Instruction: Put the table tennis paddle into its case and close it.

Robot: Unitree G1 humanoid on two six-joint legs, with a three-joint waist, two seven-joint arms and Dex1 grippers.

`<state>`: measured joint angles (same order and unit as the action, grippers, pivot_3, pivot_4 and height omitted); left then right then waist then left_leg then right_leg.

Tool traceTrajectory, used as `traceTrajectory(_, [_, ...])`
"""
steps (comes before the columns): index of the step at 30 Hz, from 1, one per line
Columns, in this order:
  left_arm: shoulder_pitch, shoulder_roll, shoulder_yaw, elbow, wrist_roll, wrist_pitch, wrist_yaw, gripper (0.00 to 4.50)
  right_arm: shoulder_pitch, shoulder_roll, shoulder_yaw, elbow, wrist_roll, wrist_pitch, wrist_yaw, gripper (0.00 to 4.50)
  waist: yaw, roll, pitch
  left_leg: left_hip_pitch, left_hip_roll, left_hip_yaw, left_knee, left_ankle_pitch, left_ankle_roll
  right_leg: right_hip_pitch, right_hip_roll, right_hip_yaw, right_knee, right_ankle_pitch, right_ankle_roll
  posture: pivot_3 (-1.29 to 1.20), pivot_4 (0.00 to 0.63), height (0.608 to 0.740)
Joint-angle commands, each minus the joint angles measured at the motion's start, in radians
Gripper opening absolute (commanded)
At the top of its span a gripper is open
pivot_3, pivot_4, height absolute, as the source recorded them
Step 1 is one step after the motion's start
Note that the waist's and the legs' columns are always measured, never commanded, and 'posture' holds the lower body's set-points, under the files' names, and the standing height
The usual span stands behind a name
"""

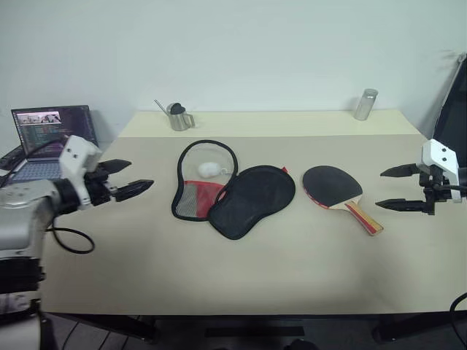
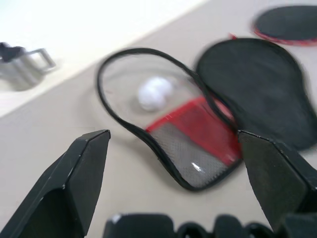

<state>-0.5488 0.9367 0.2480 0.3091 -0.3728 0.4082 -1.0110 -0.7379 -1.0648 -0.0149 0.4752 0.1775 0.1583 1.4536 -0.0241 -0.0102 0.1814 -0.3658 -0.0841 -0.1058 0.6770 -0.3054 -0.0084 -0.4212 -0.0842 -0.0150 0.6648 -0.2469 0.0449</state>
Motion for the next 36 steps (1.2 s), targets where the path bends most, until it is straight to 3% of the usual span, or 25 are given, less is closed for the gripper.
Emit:
traceTrajectory(1, [-0.223, -0.134, -0.096, 0.193, 0.107, 0.085, 0.211, 4.50, 0.025, -0.019, -0.038, -0.069, 0.022, 0.010, -0.017, 4.47, 0.007, -0.002, 0.001, -0.001, -0.001, 0.000, 0.000, 0.000, 0.000, -0.001, 0.000, 0.000, 0.000, 0.000, 0.000, 0.00, 0.150, 0.740])
traceTrajectory(6, [-0.398, -0.279, -0.149, 0.443, 0.196, 0.119, 0.385, 4.50, 0.055, -0.018, -0.045, -0.105, 0.027, 0.026, -0.032, 4.47, 0.020, -0.003, 0.001, -0.002, -0.003, 0.000, 0.003, 0.000, 0.000, 0.000, -0.001, 0.001, 0.000, 0.001, 0.003, 0.00, 0.150, 0.740])
traceTrajectory(12, [-0.450, -0.404, -0.172, 0.616, 0.246, 0.093, 0.488, 4.50, 0.104, -0.040, -0.069, -0.208, 0.057, 0.094, -0.047, 4.47, 0.012, -0.004, 0.001, -0.003, -0.006, 0.002, 0.002, -0.001, 0.001, -0.004, -0.002, 0.001, -0.001, 0.001, 0.003, 0.00, 0.150, 0.740])
traceTrajectory(23, [-0.417, -0.514, -0.161, 0.608, 0.240, 0.134, 0.544, 4.50, 0.119, -0.069, -0.087, -0.242, 0.062, 0.120, -0.063, 4.47, 0.024, -0.005, 0.002, -0.001, -0.007, 0.000, 0.003, -0.001, 0.001, 0.000, -0.004, 0.003, 0.000, 0.002, 0.004, 0.00, 0.150, 0.740])
traceTrajectory(27, [-0.392, -0.523, -0.133, 0.533, 0.214, 0.181, 0.539, 3.63, 0.121, -0.073, -0.090, -0.252, 0.064, 0.126, -0.067, 4.50, 0.028, -0.005, 0.002, -0.002, -0.007, 0.000, 0.003, 0.000, 0.001, 0.000, -0.004, 0.002, -0.001, 0.002, 0.005, 0.00, 0.150, 0.740])
traceTrajectory(36, [-0.328, -0.528, -0.073, 0.372, 0.176, 0.305, 0.586, 0.36, 0.123, -0.075, -0.093, -0.252, 0.065, 0.125, -0.077, 4.50, 0.027, -0.005, 0.002, -0.002, -0.007, 0.000, 0.003, 0.000, 0.001, 0.000, -0.004, 0.003, -0.001, 0.002, 0.005, 0.00, 0.150, 0.740])
